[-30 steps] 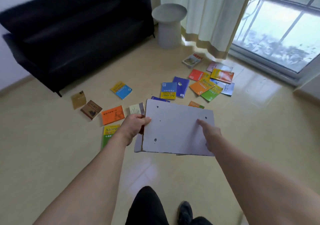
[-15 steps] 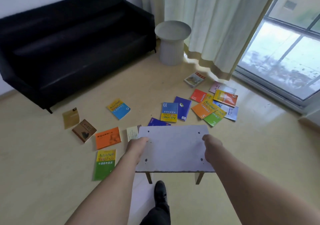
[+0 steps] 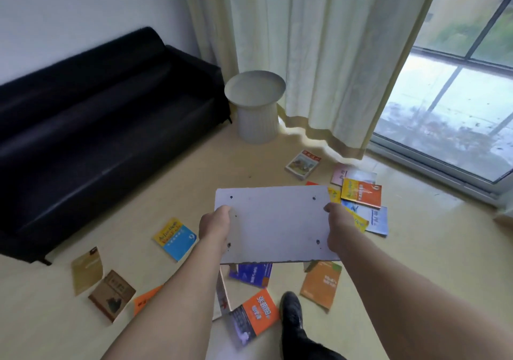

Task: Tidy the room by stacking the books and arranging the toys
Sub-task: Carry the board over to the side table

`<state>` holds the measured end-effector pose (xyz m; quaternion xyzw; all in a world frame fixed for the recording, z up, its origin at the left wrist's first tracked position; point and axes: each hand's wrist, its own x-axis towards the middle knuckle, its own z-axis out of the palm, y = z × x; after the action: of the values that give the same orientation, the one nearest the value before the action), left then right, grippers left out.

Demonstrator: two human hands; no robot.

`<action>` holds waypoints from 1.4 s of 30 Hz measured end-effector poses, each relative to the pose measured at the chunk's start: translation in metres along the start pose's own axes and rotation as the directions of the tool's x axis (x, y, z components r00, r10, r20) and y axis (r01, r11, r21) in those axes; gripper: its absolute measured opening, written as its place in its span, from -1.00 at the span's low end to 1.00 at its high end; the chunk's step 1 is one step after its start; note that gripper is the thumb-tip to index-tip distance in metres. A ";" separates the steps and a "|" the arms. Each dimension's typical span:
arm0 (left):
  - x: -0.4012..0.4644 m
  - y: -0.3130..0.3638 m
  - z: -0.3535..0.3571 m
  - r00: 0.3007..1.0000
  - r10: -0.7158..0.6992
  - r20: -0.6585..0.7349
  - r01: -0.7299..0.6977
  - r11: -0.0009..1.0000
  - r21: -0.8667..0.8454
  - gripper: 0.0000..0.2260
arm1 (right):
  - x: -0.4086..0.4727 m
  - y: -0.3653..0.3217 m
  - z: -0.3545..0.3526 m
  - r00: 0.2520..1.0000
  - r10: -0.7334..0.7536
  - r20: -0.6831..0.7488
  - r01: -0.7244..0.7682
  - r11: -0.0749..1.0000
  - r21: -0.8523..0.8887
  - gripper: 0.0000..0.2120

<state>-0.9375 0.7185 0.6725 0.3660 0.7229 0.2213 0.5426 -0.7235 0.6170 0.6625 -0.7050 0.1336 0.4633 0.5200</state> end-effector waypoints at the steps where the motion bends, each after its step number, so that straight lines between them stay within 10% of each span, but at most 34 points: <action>1: 0.008 0.015 0.004 1.000 0.008 -0.002 -0.008 1.000 -0.014 -0.86 | 0.009 -0.016 0.012 0.999 -0.007 0.032 0.006 0.999 0.035 -0.72; 7: 0.074 0.132 0.020 0.998 0.051 -0.042 -0.052 0.998 -0.039 -0.81 | 0.082 -0.116 0.102 0.989 -0.033 0.145 0.029 0.999 0.029 -0.45; 26: 0.463 0.404 0.104 0.992 -0.114 0.058 0.116 0.993 -0.032 -0.83 | 0.257 -0.353 0.433 0.999 0.002 -0.033 -0.004 0.997 -0.083 -0.82; 42: 0.646 0.528 0.240 0.954 -0.277 0.118 0.243 0.939 0.242 -0.68 | 0.462 -0.519 0.537 0.980 0.195 -0.031 -0.198 0.963 -0.185 -0.78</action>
<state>-0.6499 1.5315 0.5741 0.3417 0.7426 0.0359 0.5749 -0.4047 1.4328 0.5970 -0.7370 0.1620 0.5187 0.4019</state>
